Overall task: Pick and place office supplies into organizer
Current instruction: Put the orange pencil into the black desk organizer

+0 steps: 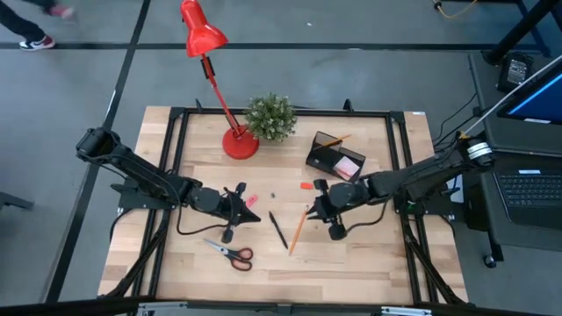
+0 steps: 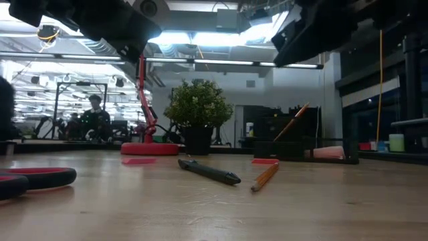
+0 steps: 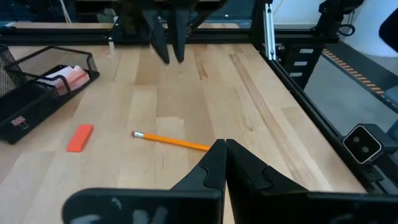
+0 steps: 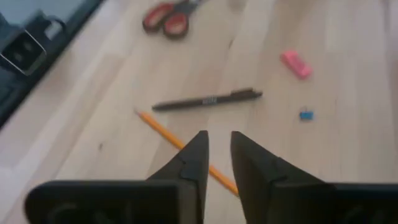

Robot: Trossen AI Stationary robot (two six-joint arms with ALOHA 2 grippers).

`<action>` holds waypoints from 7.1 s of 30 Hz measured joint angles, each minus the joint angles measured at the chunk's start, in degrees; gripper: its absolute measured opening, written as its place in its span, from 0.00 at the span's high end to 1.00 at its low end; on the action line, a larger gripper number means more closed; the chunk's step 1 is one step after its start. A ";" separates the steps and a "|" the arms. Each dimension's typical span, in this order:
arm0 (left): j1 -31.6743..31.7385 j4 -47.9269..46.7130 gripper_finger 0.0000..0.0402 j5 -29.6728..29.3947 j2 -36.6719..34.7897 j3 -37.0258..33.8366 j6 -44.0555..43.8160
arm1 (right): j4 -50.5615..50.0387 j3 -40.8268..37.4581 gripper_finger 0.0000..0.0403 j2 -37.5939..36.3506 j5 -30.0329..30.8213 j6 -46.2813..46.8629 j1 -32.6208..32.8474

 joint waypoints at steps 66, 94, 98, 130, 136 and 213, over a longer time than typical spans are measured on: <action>0.00 -4.39 0.99 0.09 -0.04 0.02 0.86 | -26.42 28.68 0.74 37.92 -0.39 -22.38 1.09; 0.00 -4.38 0.99 0.07 -0.04 0.02 0.86 | -26.70 28.44 0.91 37.95 -1.68 -17.19 -0.11; 0.00 -4.38 0.99 0.07 -0.04 0.02 0.86 | -27.16 28.44 0.91 37.95 -2.46 -15.93 -0.14; 0.00 -4.36 0.99 0.07 -0.04 0.02 0.86 | -27.29 28.42 0.97 37.87 -3.41 -14.62 -0.48; 0.00 -4.37 0.99 0.07 -0.04 0.02 0.86 | -27.25 28.22 0.96 36.38 -3.41 -14.40 -0.48; 0.00 -7.32 0.99 0.07 -0.04 0.02 2.61 | -16.96 30.60 0.60 37.68 -6.42 -19.14 -15.06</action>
